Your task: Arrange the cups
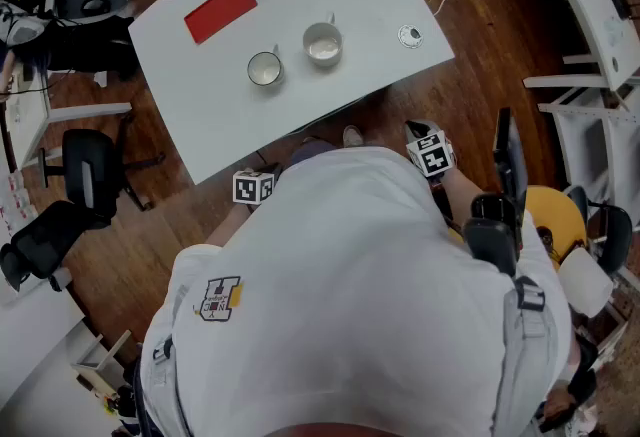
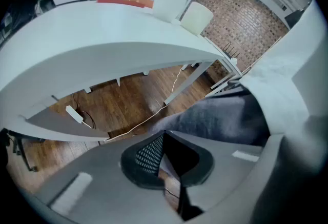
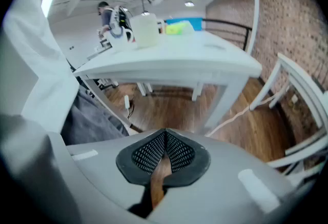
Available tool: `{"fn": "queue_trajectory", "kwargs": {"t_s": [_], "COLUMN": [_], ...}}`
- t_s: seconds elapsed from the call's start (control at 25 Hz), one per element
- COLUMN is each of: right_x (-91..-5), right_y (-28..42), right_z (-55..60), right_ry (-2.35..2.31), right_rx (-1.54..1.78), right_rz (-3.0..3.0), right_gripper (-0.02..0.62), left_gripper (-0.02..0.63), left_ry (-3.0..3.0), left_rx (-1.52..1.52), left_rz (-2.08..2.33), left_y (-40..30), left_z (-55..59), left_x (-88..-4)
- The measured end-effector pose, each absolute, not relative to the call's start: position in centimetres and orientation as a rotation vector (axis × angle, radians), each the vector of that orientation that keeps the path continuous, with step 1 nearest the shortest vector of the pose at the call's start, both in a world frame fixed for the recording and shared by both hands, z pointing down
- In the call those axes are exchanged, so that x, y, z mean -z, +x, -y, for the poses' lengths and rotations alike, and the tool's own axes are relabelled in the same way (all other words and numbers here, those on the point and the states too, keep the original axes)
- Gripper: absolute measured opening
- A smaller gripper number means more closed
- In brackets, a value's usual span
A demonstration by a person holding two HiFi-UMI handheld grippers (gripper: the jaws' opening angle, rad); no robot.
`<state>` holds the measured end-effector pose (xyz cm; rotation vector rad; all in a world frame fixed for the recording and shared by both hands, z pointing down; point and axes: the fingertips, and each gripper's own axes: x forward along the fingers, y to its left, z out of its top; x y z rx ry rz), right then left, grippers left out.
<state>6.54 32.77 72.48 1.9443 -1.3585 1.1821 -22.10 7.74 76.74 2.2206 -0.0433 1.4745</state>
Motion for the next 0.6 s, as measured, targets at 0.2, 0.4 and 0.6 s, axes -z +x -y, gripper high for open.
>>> {"fn": "queue_trajectory", "kwargs": {"t_s": [0.2,0.4,0.6], "right_x": [-61.6,-57.7,-58.4], "right_y": [8.3,8.3,9.6], "right_z": [-21.8,-12.8,-7.7], "right_ry": [2.075,2.024,2.01], "right_rx": [-0.583,-0.414,-0.454], "right_rz": [1.511,1.658,1.685], "right_gripper": [0.0,0.208,0.356], "left_gripper": [0.0,0.0,0.0], "left_ry": [2.184,2.2,2.19], "left_rx": [-1.461,-1.532,-1.462], "left_rz": [0.031,-0.022,0.065], "left_y": [-23.0,-25.7,-27.8], "left_z": [-6.2,-4.6,-4.6], "left_x": [-75.7,-76.0,-75.6]}}
